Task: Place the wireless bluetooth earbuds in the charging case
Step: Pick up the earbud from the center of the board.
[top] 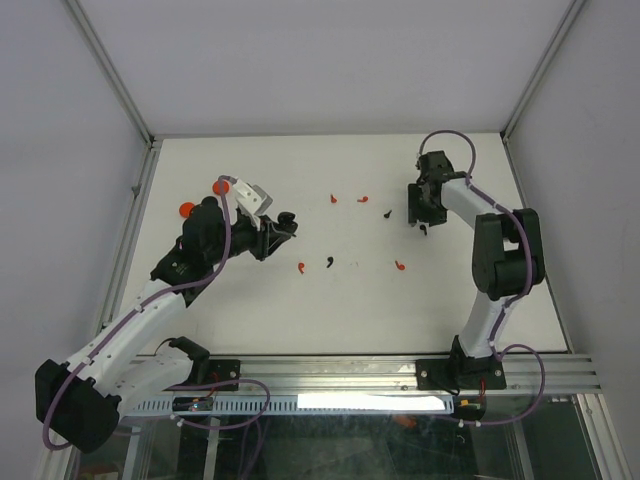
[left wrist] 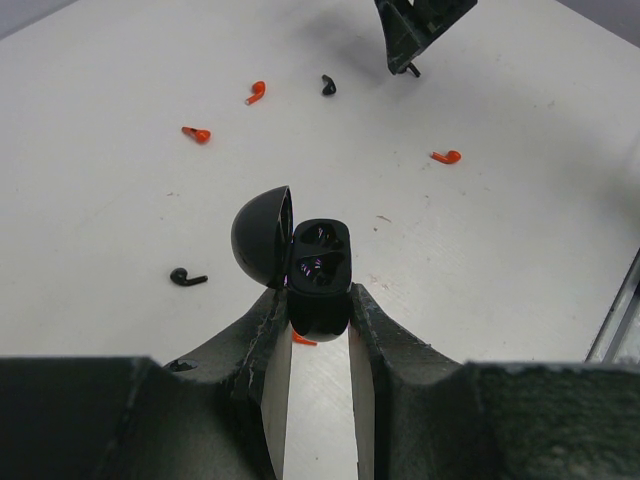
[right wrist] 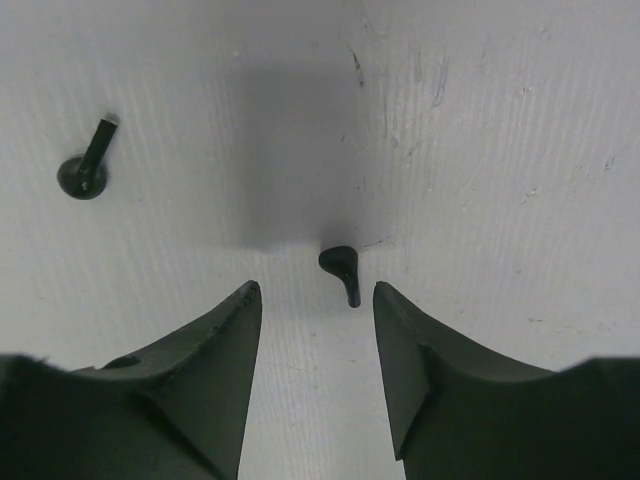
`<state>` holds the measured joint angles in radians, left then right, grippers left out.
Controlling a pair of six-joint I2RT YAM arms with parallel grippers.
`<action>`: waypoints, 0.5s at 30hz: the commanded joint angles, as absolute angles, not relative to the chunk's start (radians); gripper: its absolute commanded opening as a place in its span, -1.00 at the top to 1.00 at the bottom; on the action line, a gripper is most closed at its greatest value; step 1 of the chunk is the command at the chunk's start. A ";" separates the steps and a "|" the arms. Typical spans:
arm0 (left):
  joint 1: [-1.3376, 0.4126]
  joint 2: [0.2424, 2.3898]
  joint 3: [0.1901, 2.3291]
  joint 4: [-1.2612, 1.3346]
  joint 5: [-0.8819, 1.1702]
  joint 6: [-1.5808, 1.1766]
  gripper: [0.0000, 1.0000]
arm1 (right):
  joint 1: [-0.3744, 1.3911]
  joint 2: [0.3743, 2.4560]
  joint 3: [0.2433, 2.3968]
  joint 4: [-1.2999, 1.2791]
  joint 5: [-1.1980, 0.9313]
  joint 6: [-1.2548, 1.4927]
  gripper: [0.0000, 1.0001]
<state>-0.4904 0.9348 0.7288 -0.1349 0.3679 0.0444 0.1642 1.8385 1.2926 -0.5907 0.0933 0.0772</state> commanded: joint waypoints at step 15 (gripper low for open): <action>-0.471 0.961 0.794 -0.145 0.386 0.067 1.00 | 0.152 1.941 1.366 -0.601 0.134 0.042 0.27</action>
